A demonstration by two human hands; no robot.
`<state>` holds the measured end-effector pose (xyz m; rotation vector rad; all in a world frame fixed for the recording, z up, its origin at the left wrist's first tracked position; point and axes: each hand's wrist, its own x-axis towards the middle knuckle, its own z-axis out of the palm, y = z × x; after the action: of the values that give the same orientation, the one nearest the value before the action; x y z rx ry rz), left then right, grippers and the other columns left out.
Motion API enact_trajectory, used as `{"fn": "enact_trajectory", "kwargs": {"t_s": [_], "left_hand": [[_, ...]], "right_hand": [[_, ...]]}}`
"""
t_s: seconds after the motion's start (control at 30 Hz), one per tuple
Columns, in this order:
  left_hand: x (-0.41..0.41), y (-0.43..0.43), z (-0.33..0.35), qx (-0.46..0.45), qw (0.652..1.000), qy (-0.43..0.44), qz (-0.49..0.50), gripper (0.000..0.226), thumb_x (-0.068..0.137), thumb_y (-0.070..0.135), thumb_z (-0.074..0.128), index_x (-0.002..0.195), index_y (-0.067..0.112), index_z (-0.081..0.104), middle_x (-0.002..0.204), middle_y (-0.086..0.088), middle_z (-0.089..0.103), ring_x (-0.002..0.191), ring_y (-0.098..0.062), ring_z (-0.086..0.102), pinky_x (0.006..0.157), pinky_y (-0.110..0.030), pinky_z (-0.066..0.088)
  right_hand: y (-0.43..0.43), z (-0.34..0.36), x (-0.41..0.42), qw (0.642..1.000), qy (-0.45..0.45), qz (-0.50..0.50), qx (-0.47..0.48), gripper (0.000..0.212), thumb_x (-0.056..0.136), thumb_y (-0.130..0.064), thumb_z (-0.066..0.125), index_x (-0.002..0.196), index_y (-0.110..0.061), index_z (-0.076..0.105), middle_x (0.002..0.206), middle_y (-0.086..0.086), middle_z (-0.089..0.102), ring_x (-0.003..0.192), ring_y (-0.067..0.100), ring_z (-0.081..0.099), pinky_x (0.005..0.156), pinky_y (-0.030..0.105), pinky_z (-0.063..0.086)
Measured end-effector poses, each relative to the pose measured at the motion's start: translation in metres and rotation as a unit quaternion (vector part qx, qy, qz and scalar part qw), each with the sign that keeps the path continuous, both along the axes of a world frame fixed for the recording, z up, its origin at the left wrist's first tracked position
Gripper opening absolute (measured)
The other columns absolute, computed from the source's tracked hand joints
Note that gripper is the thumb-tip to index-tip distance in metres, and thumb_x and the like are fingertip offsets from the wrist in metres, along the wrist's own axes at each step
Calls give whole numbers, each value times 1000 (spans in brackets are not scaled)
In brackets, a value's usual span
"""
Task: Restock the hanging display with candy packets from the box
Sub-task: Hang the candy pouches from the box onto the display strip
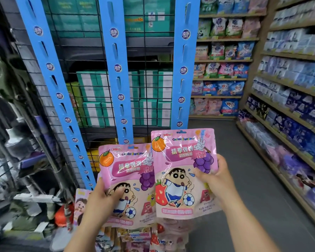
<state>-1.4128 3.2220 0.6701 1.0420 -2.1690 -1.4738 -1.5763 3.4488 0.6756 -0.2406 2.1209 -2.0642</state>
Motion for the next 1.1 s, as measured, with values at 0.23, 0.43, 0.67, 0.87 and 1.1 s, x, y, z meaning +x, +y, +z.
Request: {"fn": "enact_trajectory", "kwargs": {"t_s": [0.23, 0.43, 0.67, 0.87, 1.1], "left_hand": [[-5, 5, -1, 16, 1000, 12, 24, 20, 88, 19, 65, 103, 28, 56, 89, 2, 72, 83, -22, 69, 77, -40, 54], [-5, 2, -2, 21, 999, 12, 26, 25, 88, 20, 64, 110, 27, 56, 95, 1, 73, 86, -22, 70, 82, -43, 55], [-2, -5, -8, 21, 999, 4, 31, 24, 87, 20, 66, 108, 26, 55, 96, 0, 72, 88, -23, 69, 85, -47, 54], [5, -11, -11, 25, 998, 14, 50, 22, 87, 19, 66, 105, 26, 56, 98, -3, 71, 89, -26, 68, 86, -48, 53], [28, -34, 0, 26, 994, 61, 90, 24, 82, 26, 71, 100, 34, 58, 98, 0, 72, 88, -26, 70, 85, -52, 54]], "right_hand": [[-4, 1, -20, 1000, 15, 7, 16, 53, 74, 0, 74, 113, -22, 45, 105, 0, 65, 95, 20, 65, 76, 34, 55], [-7, -6, -23, 999, 5, 18, 51, 57, 73, -8, 76, 117, -25, 44, 106, -3, 66, 96, 20, 66, 85, 42, 54], [-7, -27, -17, 995, 2, 3, 97, 55, 73, -13, 76, 114, -29, 43, 106, -6, 65, 94, 18, 64, 79, 35, 52], [-10, -33, -15, 982, 32, -49, 179, 72, 70, -31, 76, 130, -32, 37, 130, 0, 49, 125, 26, 46, 95, 43, 45], [-33, -10, 15, 968, 177, -76, 160, 57, 81, -21, 70, 130, -26, 41, 129, 0, 38, 122, 19, 38, 97, 30, 39]]}}
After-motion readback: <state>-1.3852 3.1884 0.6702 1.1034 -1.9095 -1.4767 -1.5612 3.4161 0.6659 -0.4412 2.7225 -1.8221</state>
